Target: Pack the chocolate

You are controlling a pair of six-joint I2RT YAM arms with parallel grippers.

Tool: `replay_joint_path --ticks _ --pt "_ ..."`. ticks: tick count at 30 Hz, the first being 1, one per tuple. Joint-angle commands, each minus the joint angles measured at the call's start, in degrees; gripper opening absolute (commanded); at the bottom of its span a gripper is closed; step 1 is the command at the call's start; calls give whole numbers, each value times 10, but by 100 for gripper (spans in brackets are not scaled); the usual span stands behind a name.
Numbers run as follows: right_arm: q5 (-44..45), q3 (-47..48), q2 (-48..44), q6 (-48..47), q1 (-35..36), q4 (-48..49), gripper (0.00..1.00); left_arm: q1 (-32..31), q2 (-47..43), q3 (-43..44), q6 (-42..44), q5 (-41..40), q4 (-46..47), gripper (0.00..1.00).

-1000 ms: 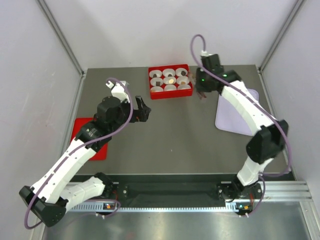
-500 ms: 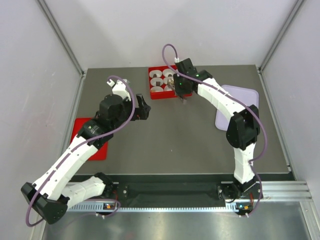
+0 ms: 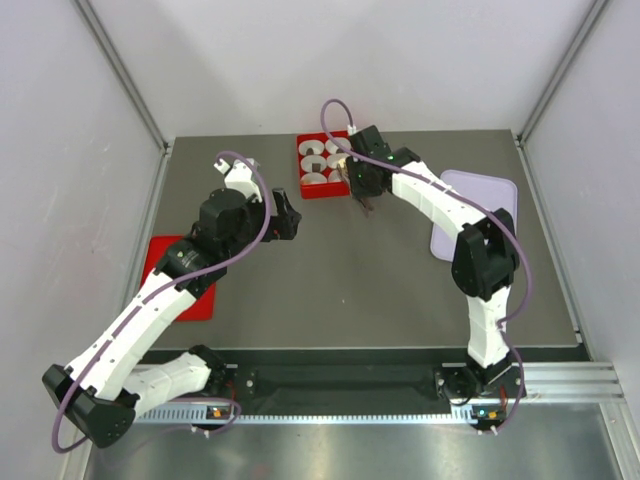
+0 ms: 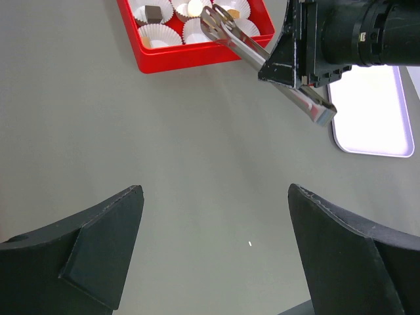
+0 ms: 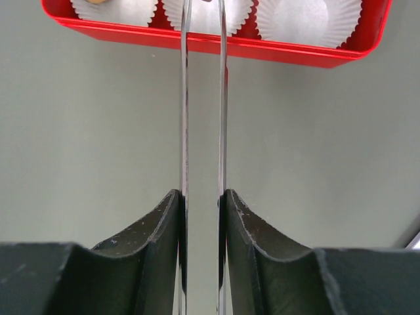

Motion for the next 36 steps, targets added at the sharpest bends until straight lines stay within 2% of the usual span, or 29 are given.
replay_joint_path --ticks 1,12,23,31,36 --pt "13 -5 -32 -5 12 15 31 3 -3 16 5 -3 12 96" --pt "3 4 -32 -10 13 22 36 3 -9 19 3 -3 12 96" --pt "7 5 -48 -9 12 21 37 2 -12 24 5 -1 10 96" --pt "27 25 -107 -20 3 -2 37 2 -1 40 12 3 7 96" --pt "42 -13 -156 -23 -14 -13 36 3 9 52 16 16 10 96"
